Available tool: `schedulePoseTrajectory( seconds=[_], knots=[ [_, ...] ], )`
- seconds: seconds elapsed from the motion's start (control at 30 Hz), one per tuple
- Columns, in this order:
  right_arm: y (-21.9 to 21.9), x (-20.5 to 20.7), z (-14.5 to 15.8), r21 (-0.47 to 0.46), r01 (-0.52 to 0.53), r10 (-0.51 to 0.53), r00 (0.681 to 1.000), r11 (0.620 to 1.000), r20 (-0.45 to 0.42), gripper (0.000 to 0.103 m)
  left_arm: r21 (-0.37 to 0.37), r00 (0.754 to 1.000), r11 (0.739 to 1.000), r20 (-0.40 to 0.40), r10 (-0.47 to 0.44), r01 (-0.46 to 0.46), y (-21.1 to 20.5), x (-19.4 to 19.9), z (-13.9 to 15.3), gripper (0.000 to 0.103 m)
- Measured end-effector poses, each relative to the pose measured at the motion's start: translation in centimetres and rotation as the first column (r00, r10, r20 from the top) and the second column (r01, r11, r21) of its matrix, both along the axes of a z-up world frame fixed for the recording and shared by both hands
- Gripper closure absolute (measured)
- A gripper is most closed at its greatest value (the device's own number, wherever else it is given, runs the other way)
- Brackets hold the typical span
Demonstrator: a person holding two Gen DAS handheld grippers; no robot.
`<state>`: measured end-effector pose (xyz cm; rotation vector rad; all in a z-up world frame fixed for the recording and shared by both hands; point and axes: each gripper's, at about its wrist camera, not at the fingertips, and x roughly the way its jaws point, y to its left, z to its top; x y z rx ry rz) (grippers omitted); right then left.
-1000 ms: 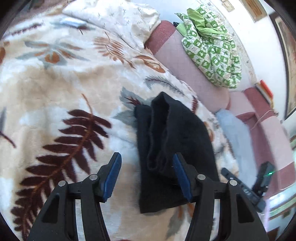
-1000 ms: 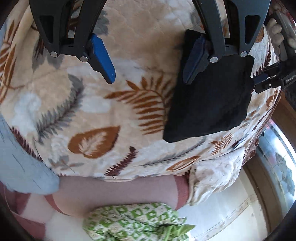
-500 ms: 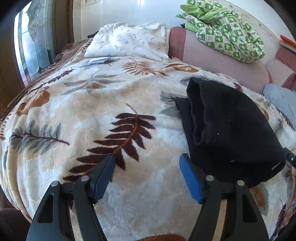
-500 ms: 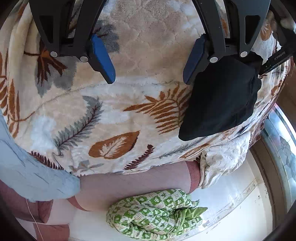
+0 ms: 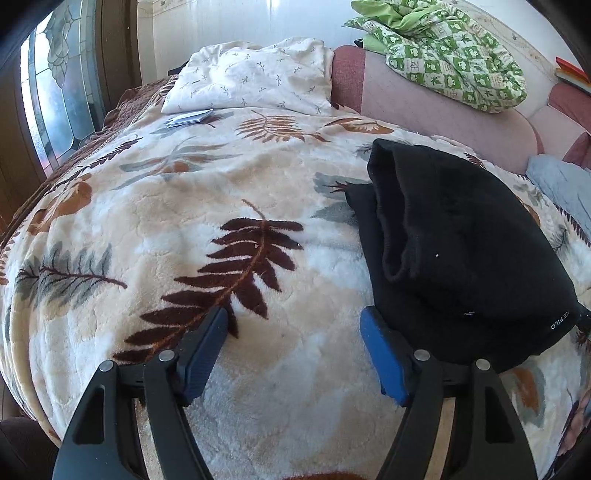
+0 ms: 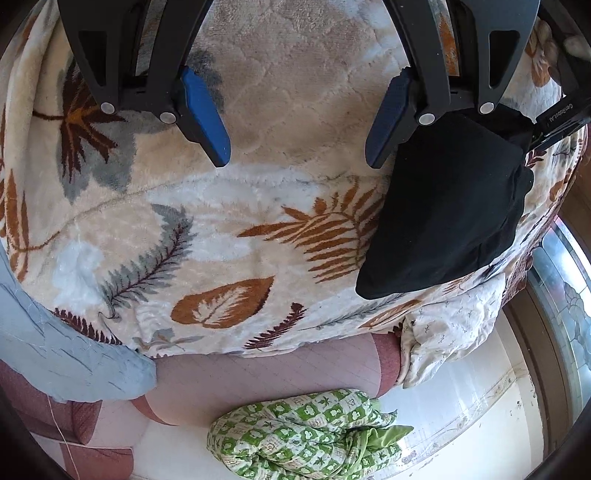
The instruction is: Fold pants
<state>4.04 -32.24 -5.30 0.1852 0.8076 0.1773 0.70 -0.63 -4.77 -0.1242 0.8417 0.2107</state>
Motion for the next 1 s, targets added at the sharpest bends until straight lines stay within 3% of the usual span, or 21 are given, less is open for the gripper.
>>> schedulePoseTrajectory(
  seconds=[1.0],
  knots=[
    [0.07,0.34,-1.05,-0.005,0.003,-0.003,0.999,1.0,-0.041,0.019,-0.014,1.0,1.0,0.011,0.003,-0.003,0.06,-0.06,-0.02,0.028]
  ],
)
